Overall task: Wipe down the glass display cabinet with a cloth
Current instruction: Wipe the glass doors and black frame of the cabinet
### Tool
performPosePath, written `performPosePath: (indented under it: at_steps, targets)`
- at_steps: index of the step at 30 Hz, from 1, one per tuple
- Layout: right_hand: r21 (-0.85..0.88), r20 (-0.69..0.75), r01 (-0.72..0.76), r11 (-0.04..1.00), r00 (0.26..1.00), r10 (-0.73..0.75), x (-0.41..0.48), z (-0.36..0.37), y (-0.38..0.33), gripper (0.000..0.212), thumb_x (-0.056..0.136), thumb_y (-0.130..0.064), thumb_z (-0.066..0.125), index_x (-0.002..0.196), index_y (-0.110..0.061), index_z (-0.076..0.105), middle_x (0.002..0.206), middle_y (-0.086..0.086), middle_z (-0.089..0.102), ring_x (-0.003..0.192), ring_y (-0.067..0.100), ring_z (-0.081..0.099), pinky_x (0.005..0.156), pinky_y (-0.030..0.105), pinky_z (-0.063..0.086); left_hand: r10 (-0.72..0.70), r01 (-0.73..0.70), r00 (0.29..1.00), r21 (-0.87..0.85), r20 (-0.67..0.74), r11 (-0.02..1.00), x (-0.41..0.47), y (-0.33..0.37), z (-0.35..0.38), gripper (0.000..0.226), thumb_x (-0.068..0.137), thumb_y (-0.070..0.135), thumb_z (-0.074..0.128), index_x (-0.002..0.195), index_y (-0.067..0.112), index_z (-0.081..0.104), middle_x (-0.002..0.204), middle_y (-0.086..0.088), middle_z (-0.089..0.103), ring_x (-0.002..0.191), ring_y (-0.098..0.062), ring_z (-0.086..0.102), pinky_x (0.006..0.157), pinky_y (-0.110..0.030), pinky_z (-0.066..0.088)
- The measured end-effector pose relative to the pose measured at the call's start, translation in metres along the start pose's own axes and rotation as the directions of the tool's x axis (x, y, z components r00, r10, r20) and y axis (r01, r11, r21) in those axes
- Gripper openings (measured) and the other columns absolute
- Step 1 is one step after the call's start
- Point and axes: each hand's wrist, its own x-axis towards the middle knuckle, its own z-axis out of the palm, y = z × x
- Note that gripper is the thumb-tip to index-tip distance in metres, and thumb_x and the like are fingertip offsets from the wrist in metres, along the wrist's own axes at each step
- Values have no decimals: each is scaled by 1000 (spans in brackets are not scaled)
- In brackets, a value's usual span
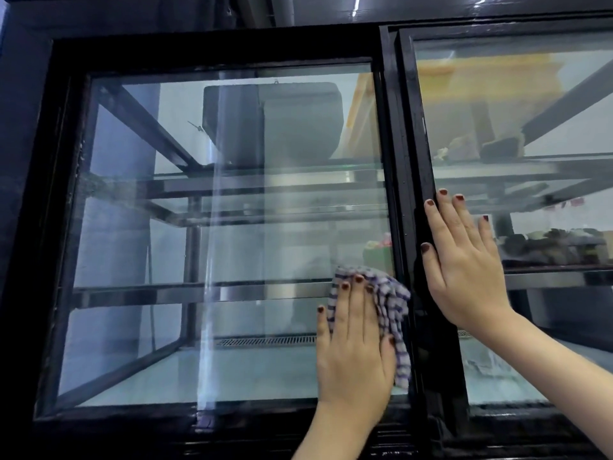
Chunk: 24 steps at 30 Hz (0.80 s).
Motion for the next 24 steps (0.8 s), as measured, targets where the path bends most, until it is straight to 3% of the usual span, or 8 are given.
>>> performPosePath:
  at_steps: [2,5,8,11,15,19,21,24]
  targets:
    - [0,-4,8,1000,1000,-8,0,0,0,62,91,-33,20,147,-8,27,155,5,16,144,18,9,116,43,3,216,-218,975,68,45,973,-18,-16,3,59,91,40,34,142,10,39,151,-7,30,143,-23,19,107,-46,23]
    - [-3,5,13,1000,1000,-13,0,-1,-1,62,91,-33,19,147,-7,27,155,6,16,144,19,9,116,45,5,462,-477,877,131,128,869,-36,-58,-1,53,97,42,23,142,17,38,151,-1,30,143,-20,18,103,-47,27]
    - [-2,14,20,1000,1000,-20,-1,-1,-1,62,91,-33,19,147,-7,27,155,7,16,144,20,8,116,46,4,601,-630,776,231,190,741,-48,-110,-12,57,99,41,10,149,13,18,157,-2,14,144,-20,8,106,-46,23]
    - [0,24,17,1000,1000,-17,-1,-2,-1,62,91,-33,19,147,-6,27,155,8,16,144,21,8,116,46,4,662,-698,714,304,226,649,-66,-171,-30,57,101,41,12,151,15,5,159,-3,0,146,-19,3,112,-46,11]
    - [-1,32,12,1000,999,-12,-1,-3,-2,62,91,-32,19,146,-5,28,155,12,18,144,25,10,116,50,5,518,-582,813,389,265,714,-97,-271,-62,55,101,38,12,151,16,5,159,-2,1,146,-20,3,113,-45,6]
    - [6,26,5,1000,1000,-6,-1,-1,-3,62,90,-30,20,145,-3,30,155,14,20,144,28,13,115,53,7,199,-307,937,405,287,861,-129,-343,-85,53,101,34,2,151,19,-4,158,-10,-5,145,-25,-5,112,-52,-4]
    - [8,17,7,1000,1000,-7,-1,0,-2,62,90,-29,21,145,-3,30,155,15,20,144,29,13,115,53,7,57,-177,956,413,287,893,-134,-346,-85,53,99,36,-6,150,22,-5,155,-23,7,144,-28,-11,110,-55,-5]
    - [14,8,7,1000,1000,-7,-2,0,-2,62,90,-30,20,145,-3,30,155,14,20,144,29,14,115,53,7,-109,-25,934,368,340,929,-139,-335,-77,64,101,34,0,141,-5,33,138,-37,35,141,-41,2,106,-59,8]
